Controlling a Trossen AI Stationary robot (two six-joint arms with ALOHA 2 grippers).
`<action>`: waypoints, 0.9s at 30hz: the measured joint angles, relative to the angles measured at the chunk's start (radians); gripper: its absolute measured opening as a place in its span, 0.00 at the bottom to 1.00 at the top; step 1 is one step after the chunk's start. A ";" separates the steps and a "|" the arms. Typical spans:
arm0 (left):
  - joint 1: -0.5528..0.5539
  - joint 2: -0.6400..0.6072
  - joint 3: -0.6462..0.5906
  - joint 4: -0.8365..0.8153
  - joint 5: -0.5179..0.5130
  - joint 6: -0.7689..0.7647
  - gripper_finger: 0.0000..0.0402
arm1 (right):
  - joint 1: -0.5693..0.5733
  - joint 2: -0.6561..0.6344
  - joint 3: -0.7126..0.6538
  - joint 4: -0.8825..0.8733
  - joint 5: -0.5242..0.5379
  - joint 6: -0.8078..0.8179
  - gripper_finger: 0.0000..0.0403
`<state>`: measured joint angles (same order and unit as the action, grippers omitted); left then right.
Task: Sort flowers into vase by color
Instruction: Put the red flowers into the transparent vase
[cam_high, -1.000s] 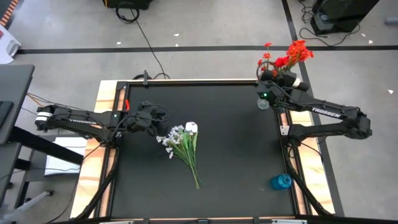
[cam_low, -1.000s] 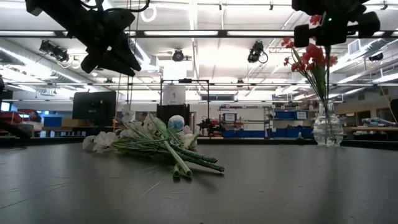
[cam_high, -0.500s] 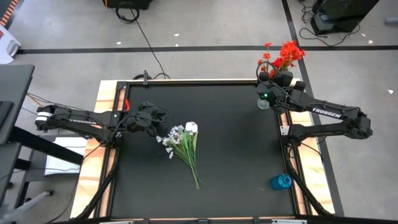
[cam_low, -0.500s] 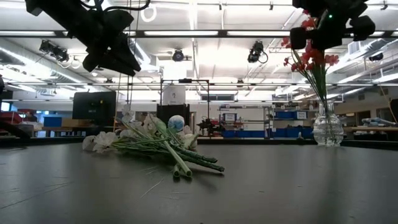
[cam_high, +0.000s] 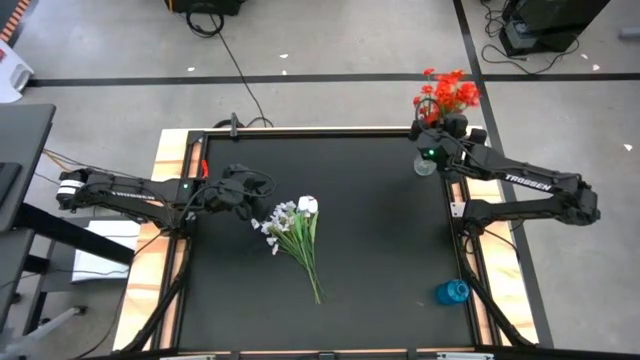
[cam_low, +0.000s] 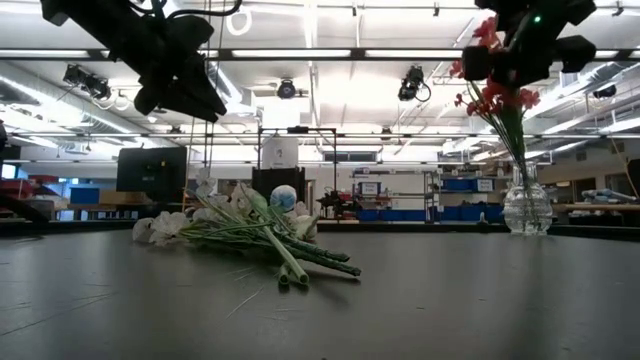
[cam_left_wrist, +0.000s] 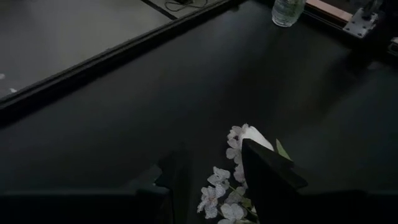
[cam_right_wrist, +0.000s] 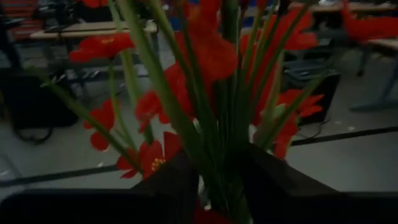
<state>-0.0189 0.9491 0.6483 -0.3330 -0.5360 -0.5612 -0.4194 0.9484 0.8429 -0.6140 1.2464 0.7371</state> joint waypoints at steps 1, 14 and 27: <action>0.000 0.000 0.000 0.000 0.007 -0.001 0.36 | 0.000 -0.006 0.000 0.000 -0.018 -0.001 0.35; -0.001 0.000 0.000 0.000 0.036 -0.023 0.36 | -0.031 -0.132 0.090 -0.190 -0.307 0.133 0.49; 0.000 0.000 0.000 0.025 0.035 -0.023 0.36 | -0.100 -0.161 0.186 -0.418 -0.915 0.184 0.49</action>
<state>-0.0193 0.9489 0.6483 -0.3084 -0.5007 -0.5839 -0.5190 0.7872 1.0290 -1.0315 0.3317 0.9216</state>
